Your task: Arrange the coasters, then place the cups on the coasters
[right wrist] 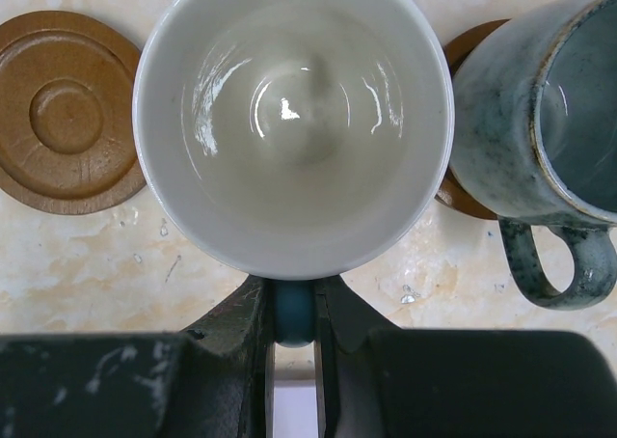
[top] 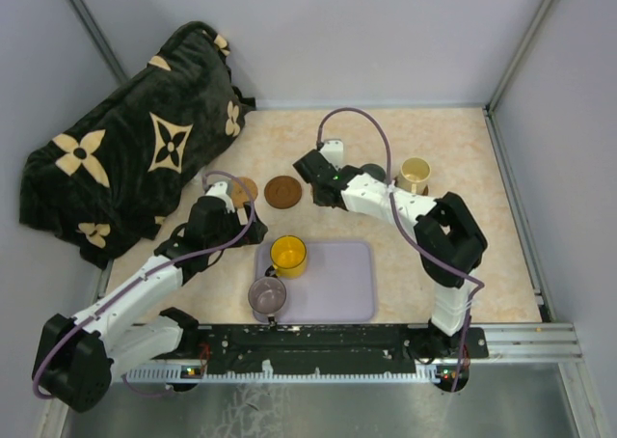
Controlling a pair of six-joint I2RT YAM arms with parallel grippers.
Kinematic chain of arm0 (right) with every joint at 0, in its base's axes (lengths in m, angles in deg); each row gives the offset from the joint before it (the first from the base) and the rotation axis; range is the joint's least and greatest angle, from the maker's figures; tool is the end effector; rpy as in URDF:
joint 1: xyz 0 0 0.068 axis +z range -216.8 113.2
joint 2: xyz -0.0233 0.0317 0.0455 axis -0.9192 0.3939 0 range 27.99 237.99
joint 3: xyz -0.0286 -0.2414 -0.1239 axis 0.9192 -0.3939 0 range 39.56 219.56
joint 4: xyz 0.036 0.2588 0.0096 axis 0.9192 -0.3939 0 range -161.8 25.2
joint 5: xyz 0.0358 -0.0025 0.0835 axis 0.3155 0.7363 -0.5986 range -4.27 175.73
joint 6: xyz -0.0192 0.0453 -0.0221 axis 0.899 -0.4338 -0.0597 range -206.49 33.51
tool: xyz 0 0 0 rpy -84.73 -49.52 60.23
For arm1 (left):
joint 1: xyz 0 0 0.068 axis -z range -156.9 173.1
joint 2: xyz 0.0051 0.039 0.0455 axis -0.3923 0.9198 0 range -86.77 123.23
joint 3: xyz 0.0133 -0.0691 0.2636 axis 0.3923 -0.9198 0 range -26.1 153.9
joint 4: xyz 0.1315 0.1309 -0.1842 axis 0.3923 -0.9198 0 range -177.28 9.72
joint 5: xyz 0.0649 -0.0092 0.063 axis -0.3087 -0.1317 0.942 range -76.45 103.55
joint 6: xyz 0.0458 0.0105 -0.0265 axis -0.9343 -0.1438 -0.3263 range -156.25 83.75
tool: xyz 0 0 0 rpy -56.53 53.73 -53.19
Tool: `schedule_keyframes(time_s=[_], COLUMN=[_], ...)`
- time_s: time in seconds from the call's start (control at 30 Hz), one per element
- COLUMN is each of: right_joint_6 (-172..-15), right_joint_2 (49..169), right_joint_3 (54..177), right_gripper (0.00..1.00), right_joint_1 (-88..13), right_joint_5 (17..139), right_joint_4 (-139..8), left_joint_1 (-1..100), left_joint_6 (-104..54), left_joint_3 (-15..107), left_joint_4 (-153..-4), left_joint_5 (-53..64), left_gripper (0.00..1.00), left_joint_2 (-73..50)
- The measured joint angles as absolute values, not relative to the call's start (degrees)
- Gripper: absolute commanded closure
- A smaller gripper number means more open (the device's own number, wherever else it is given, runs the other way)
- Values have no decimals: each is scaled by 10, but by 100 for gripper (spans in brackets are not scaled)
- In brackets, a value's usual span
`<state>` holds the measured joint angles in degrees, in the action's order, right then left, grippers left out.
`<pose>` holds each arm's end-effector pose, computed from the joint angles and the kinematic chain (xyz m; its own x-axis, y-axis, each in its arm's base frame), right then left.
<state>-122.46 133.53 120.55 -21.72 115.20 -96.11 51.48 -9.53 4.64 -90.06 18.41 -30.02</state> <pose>0.2930 0.2690 0.2338 -0.7205 0.0016 -0.6934 0.0022 1.0000 0.0001 0.1867 -0.0974 0.2168 -0.6453 -0.1604 -0.7469 0.1378 0.9372 -0.3203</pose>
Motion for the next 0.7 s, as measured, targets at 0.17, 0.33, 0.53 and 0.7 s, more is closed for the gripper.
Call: schedule_keyframes(time_s=[0.17, 0.33, 0.53, 0.7], right_joint_6=[-1220, -1216, -1209, -1206], right_joint_2=[1340, 1348, 1355, 1355], right_joint_3=[1206, 1206, 1206, 1205], right_gripper=[100, 100, 100, 100], right_joint_1=[-217, -217, -217, -217], right_joint_5=[1151, 1151, 1151, 1152], right_joint_4=[-959, -956, -943, -937], left_joint_1=[515, 515, 515, 515], left_joint_6=[-95, -95, -95, -95], left_joint_3=[46, 46, 46, 46], left_joint_4=[-895, -892, -892, -892], left_joint_5=[184, 184, 184, 184], left_gripper=[0, 1, 0, 1], left_joint_2=[-300, -300, -300, -300])
